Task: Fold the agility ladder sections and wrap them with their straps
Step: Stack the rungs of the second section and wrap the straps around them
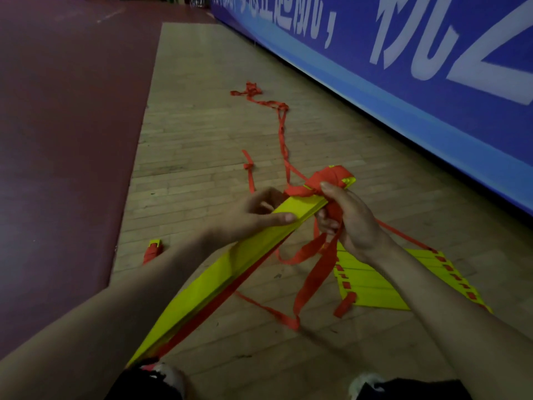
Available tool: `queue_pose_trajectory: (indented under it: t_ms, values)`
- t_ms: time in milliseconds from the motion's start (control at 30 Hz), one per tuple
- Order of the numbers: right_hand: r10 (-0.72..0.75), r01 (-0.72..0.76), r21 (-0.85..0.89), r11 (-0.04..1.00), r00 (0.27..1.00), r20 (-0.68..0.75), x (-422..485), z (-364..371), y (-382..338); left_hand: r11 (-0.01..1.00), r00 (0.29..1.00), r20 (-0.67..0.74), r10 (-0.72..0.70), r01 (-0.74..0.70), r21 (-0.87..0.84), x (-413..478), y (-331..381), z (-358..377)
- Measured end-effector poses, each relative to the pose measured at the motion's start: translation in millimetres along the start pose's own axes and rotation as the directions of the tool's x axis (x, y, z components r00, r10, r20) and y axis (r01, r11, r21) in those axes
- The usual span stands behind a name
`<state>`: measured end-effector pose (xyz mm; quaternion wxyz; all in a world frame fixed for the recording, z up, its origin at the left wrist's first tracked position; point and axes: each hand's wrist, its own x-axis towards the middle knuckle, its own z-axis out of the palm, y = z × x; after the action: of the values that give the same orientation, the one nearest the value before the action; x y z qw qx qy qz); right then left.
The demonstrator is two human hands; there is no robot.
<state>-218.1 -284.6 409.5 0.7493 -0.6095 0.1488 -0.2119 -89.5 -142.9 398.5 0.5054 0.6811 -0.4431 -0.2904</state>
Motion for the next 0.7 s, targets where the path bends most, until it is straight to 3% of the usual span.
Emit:
queue_pose_trajectory:
  t_ms: [100,167,433,533,700]
  values:
    - [-0.002,-0.003,0.059,0.998,0.997,0.083,-3.6,3.7,-2.7,0.954,0.964,0.201,-0.176,0.218,-0.206,-7.2,7.9,-3.9]
    - [0.022,-0.029,0.051,0.998,0.99,0.137,-4.1,3.0,-2.1,0.927,0.942,0.281,-0.182,0.26,-0.271,-8.8,10.6,-6.2]
    - [0.268,-0.244,-0.118,0.963,0.925,0.271,-9.7,-13.7,-4.6,0.946,0.955,0.23,-0.187,0.238,-0.22,-5.0,4.9,-16.1]
    - [0.276,-0.249,-0.148,0.957,0.939,0.203,-10.1,-9.9,-1.8,0.945,0.959,0.22,-0.179,0.23,-0.234,-3.6,3.9,-15.1]
    - [0.099,-0.095,-0.225,0.97,0.995,0.005,-6.0,-6.5,3.5,0.947,0.976,0.118,-0.183,0.207,-0.245,-0.7,1.1,-14.2]
